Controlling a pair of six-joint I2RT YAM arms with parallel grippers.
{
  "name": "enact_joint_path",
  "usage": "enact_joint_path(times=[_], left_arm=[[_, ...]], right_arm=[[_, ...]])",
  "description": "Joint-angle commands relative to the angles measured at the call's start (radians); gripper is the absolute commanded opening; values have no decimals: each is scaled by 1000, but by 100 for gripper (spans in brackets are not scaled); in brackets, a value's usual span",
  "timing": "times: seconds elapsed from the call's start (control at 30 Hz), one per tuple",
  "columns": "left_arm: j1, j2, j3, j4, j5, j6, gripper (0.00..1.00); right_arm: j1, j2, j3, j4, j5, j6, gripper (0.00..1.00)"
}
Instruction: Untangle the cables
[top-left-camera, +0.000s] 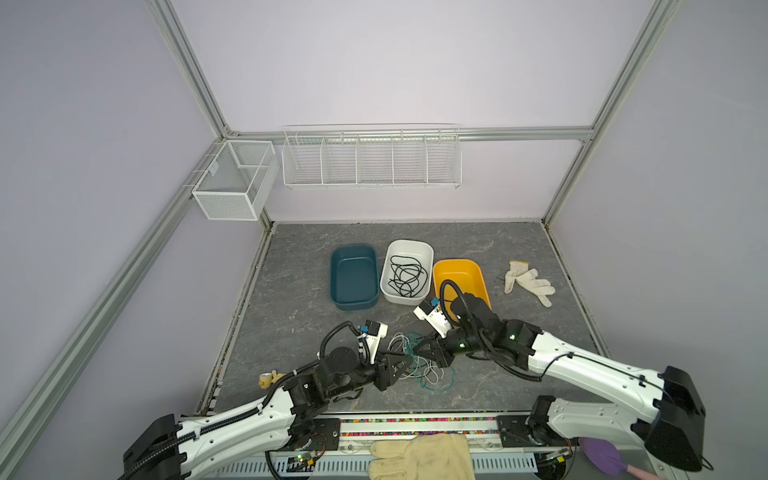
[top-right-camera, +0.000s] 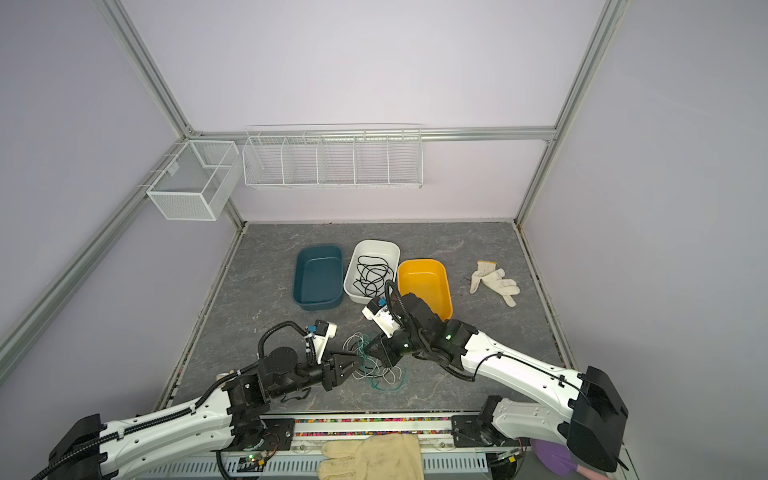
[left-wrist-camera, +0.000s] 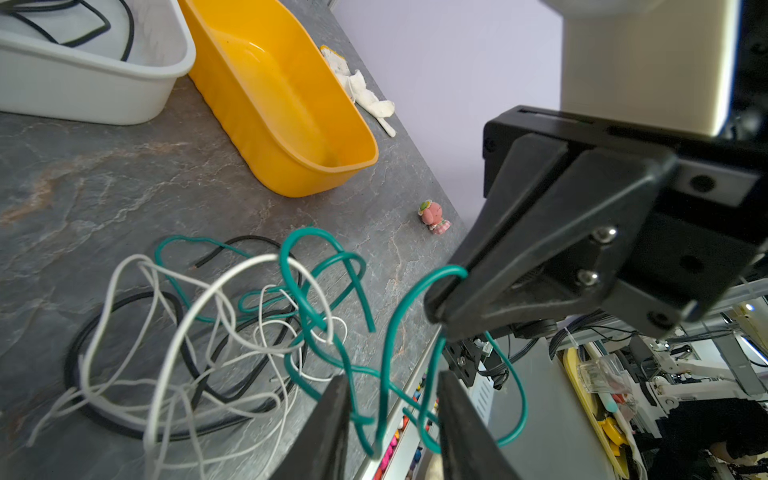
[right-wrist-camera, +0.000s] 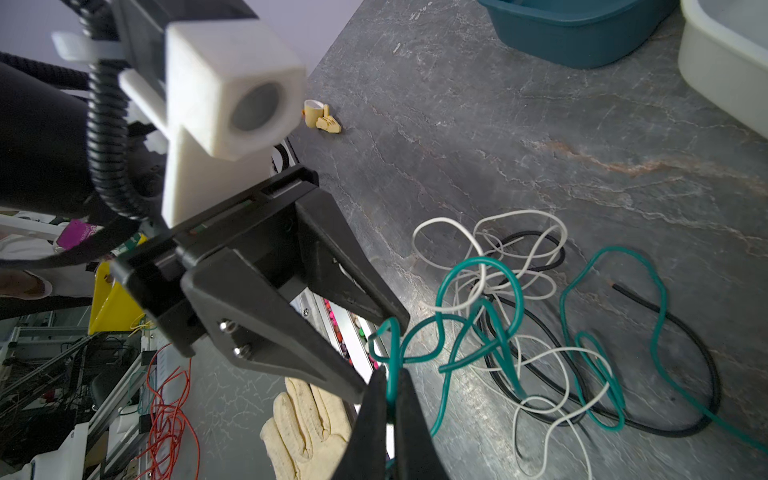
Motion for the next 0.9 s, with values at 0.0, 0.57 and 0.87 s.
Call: enact_joint_path(times=[0.0,0.57,0.87], left_arm=[[-4,-10,30,7,-4,16,32],[-6,-46,44,-76,-2,28,0],[-6,-181,47,-90,-28,-37,0]], right_arm=[[-4,13,-13,30,-25,9,7],[-4,-29,-5,-5,-1,0,15],[-10,-72,-49,10,51,-12,49]])
